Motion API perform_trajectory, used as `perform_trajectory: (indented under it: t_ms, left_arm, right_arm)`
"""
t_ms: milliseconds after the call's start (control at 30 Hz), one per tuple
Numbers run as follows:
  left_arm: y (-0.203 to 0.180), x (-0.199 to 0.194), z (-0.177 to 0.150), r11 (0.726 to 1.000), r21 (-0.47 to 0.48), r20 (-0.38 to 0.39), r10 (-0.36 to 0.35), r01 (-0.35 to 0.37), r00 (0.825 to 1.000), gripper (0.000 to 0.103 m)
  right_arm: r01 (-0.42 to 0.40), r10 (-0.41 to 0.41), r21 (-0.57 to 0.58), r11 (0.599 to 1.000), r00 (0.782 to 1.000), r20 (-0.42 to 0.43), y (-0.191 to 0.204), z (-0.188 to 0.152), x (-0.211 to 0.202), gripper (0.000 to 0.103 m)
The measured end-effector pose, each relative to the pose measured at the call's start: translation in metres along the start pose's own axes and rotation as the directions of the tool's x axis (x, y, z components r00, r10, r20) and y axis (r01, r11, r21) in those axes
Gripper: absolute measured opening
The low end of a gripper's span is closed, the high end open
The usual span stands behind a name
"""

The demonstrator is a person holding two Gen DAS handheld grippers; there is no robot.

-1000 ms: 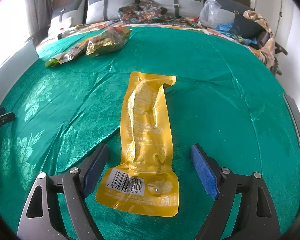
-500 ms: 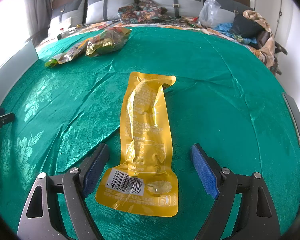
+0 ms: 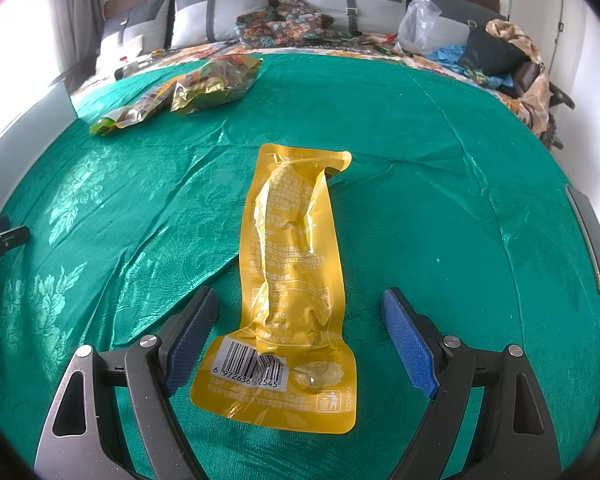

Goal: Organize snacks
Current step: 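Lift the long yellow pouch with the right gripper and hold it, then lower the left gripper onto the green cartoon pouch and grasp it while the right holds the yellow pouch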

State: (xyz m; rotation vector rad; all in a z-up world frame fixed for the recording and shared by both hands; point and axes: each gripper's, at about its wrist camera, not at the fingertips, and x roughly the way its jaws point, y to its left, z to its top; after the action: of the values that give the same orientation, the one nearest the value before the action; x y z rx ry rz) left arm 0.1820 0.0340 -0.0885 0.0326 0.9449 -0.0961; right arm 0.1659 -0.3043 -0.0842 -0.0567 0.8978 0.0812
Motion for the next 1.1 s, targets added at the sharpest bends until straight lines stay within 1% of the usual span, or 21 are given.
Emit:
perform_trajectory:
  t_ms: [500,567,600,633,700,733,767,800,867,900,933,1000,1033,1100]
  left_arm:
    - [0.001,0.0,0.0,1.0,-0.003,-0.001,-0.001,0.001,1.0,0.103]
    - [0.0,0.004,0.007,1.0,0.01,-0.044,-0.008,0.009,0.999,0.103]
    - [0.001,0.008,0.015,1.0,0.023,-0.098,-0.018,0.021,0.995,0.103]
    - [0.001,0.012,0.023,0.999,0.029,-0.134,-0.026,0.03,0.991,0.103]
    - [0.003,0.017,0.038,0.997,0.014,-0.169,-0.066,0.07,0.983,0.102]
    - [0.003,0.017,0.049,0.995,0.006,-0.165,-0.099,0.102,0.981,0.102]
    - [0.002,0.017,0.06,0.993,0.007,-0.153,-0.117,0.119,0.981,0.102]
    - [0.0,0.017,0.076,0.991,0.012,-0.131,-0.128,0.131,0.983,0.102]
    - [-0.004,0.02,0.102,0.988,0.004,-0.114,-0.15,0.152,0.982,0.102]
    - [-0.006,0.027,0.12,0.985,-0.023,-0.122,-0.175,0.173,0.977,0.102]
    - [-0.006,0.034,0.131,0.982,-0.054,-0.132,-0.185,0.179,0.974,0.102]
    - [-0.005,0.049,0.153,0.976,-0.143,-0.148,-0.188,0.167,0.971,0.102]
    - [-0.005,0.059,0.162,0.966,-0.201,-0.145,-0.196,0.165,0.97,0.102]
    - [-0.01,0.078,0.174,0.948,-0.278,-0.141,-0.2,0.156,0.97,0.102]
  right_arm:
    - [0.0,0.0,0.001,1.0,1.0,0.0,0.0,0.0,0.0,0.086]
    - [0.0,0.0,0.001,1.0,1.0,0.0,0.0,0.0,0.0,0.086]
    - [0.0,0.0,0.001,1.0,1.0,0.0,0.0,0.0,0.0,0.086]
    - [0.0,0.0,0.001,1.0,1.0,0.0,0.0,0.0,0.0,0.086]
    - [-0.001,0.001,0.001,1.0,1.0,0.0,0.0,0.0,0.0,0.086]
    - [-0.001,0.001,0.001,1.0,1.0,0.0,0.0,0.0,0.0,0.086]
    - [-0.001,0.001,0.001,1.0,1.0,0.0,0.0,0.0,0.0,0.086]
    - [-0.001,0.001,0.001,1.0,1.0,0.0,0.0,0.0,0.0,0.086]
    - [0.0,0.0,0.001,1.0,1.0,0.0,0.0,0.0,0.0,0.086]
    - [0.0,0.0,0.001,1.0,1.0,0.0,0.0,0.0,0.0,0.086]
    - [0.0,0.0,0.001,1.0,1.0,0.0,0.0,0.0,0.0,0.086]
    - [-0.001,0.001,0.001,1.0,1.0,0.0,0.0,0.0,0.0,0.086]
    - [-0.001,0.001,0.001,1.0,1.0,0.0,0.0,0.0,0.0,0.086]
    - [-0.001,0.001,0.001,1.0,1.0,0.0,0.0,0.0,0.0,0.086]
